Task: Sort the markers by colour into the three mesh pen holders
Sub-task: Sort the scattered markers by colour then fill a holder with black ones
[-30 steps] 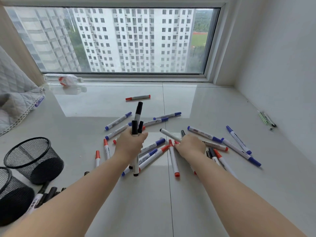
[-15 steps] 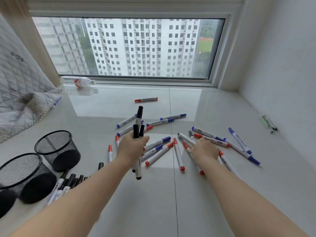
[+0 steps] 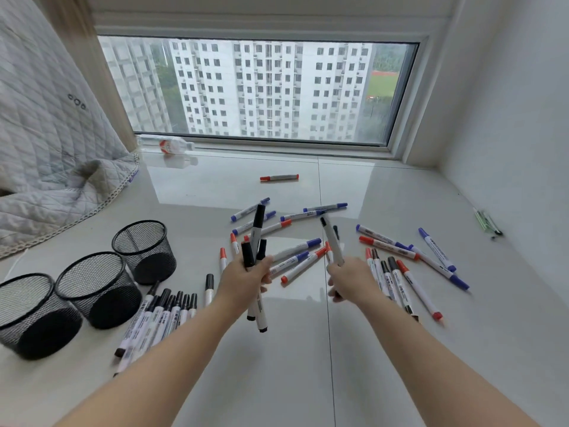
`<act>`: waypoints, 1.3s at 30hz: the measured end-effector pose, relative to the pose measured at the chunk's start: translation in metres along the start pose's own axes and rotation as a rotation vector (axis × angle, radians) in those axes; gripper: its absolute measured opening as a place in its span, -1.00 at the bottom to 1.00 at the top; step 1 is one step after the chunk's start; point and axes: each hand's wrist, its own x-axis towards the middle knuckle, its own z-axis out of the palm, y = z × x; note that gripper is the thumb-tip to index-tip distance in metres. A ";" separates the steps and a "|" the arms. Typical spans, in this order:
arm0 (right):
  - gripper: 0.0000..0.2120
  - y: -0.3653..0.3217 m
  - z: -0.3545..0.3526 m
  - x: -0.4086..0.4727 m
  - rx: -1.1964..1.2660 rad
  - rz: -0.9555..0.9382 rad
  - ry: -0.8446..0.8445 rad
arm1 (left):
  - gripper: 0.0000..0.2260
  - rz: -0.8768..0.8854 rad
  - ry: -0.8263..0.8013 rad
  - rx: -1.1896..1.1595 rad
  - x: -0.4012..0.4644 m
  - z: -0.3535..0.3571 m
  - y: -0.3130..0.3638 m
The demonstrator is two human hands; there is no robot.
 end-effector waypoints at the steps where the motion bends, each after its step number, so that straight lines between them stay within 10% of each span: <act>1: -0.83 0.002 0.010 -0.012 0.069 0.007 -0.042 | -0.90 0.002 0.008 -0.011 -0.007 -0.004 -0.005; 16: -0.82 0.028 0.074 -0.110 -0.222 -0.120 -0.151 | -0.70 -0.193 0.036 0.255 -0.060 -0.040 -0.043; 24: -0.61 0.024 0.097 -0.118 0.025 -0.029 -0.163 | -0.39 0.000 0.050 0.609 -0.067 -0.029 -0.056; 39: -0.51 0.026 0.135 -0.116 -0.547 -0.358 -0.054 | -0.45 0.226 0.127 0.928 -0.067 -0.033 -0.068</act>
